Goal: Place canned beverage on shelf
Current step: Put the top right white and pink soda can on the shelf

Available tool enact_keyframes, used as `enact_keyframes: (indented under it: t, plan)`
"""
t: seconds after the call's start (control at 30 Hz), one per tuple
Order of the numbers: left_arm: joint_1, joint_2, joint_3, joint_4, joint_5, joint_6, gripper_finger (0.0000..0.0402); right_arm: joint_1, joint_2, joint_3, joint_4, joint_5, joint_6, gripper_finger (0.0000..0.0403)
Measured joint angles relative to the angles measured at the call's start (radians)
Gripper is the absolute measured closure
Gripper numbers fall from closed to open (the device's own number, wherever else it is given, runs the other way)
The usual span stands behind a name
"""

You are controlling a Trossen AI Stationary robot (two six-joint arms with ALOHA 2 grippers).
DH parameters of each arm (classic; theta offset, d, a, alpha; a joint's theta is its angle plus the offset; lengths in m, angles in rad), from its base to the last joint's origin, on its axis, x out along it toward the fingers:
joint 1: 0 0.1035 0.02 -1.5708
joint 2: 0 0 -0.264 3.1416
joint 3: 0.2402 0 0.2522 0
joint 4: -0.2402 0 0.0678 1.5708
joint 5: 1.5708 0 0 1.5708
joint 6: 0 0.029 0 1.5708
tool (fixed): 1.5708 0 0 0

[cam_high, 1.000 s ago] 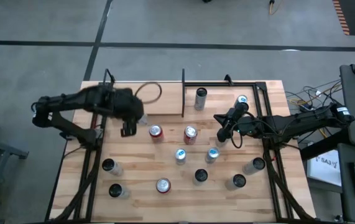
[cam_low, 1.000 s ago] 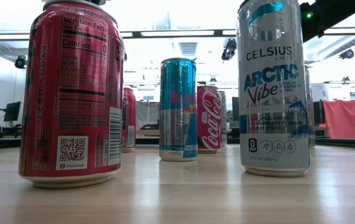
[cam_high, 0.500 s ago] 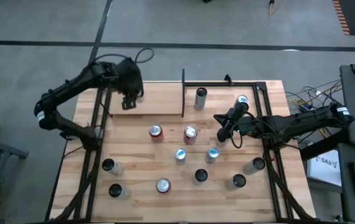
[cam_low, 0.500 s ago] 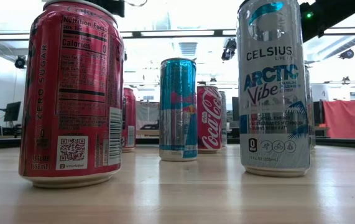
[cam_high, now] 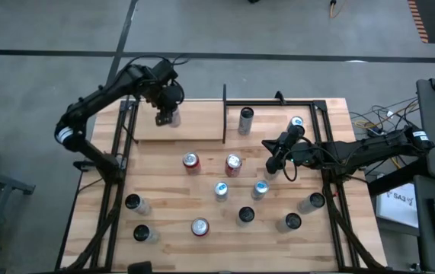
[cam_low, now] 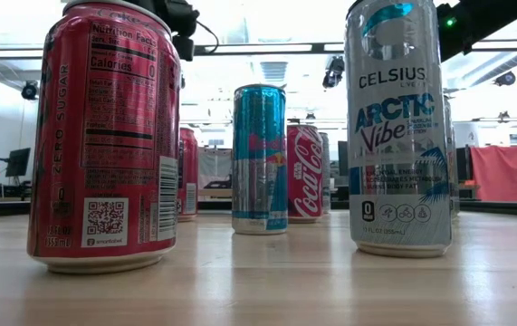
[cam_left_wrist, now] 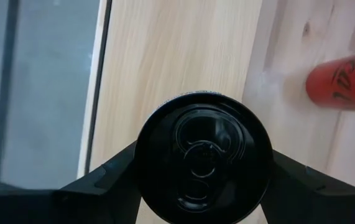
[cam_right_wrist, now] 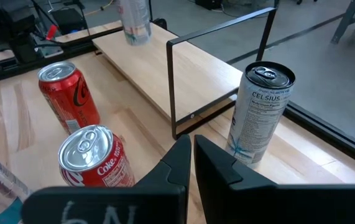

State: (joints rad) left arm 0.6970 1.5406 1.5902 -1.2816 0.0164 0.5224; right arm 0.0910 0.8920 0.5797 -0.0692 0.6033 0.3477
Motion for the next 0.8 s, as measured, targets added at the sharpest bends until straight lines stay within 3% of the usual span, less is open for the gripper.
enact_keyframes:
  t: [0.33, 0.8]
  plan:
    - [0.076, -0.019, -0.003, 0.015, 0.118, -0.043, 0.0169, 0.000, 0.000, -0.004, 0.000, 0.000, 0.000, 0.0390]
    - [0.084, -0.032, -0.156, 0.079, 0.123, -0.070, 0.0169, 0.000, 0.000, -0.013, -0.001, 0.000, 0.009, 0.0390]
